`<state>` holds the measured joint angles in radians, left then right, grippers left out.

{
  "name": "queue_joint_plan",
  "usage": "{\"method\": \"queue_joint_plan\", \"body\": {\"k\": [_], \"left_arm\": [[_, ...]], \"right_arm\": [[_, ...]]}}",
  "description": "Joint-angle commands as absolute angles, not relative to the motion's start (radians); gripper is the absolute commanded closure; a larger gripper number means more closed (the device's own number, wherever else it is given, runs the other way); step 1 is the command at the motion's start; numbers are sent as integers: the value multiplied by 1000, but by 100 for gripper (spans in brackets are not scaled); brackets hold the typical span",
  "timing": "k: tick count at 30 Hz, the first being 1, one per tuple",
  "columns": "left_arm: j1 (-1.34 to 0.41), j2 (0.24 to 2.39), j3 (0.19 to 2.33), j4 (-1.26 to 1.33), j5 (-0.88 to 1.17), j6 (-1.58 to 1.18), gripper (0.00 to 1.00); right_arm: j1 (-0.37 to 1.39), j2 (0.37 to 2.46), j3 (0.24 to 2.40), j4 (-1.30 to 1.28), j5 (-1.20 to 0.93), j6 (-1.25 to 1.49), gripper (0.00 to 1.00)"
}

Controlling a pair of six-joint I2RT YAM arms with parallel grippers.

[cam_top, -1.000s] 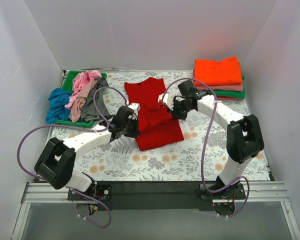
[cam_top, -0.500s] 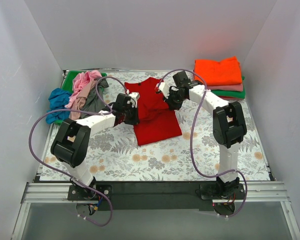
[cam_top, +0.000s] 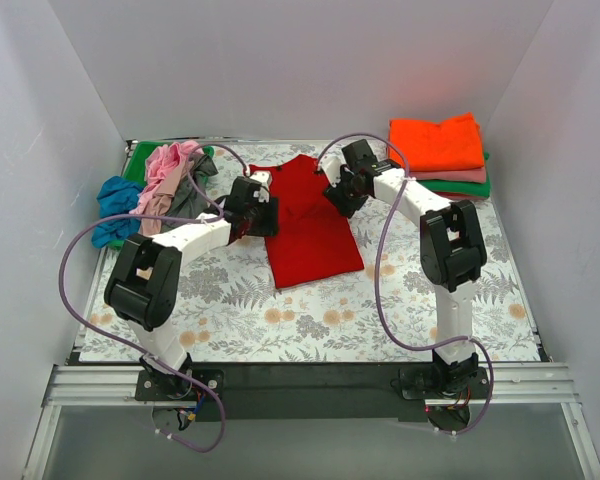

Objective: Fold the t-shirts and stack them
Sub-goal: Fold the tshirt

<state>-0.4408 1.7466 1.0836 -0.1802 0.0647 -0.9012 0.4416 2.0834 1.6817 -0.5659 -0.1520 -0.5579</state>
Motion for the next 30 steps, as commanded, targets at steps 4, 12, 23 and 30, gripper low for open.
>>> {"method": "queue_joint_plan", "body": {"k": [4,12,23,30], "left_arm": [[-425,1635,1180,-157,-252,-950,39],[-448,1305,1008,-291,411,-663,34],[-759,1077,572,-192,238,-163,29],[-770,1268,635,-74,123,-126,37]], "right_arm": [[431,2005,1715,-397,146,-313,40],[328,1751,1443,-756,-696,-880,37],[327,1626,1245,-801,-715,-1126,32],[331,1620,1218,-810,-716,-1127,32]]}}
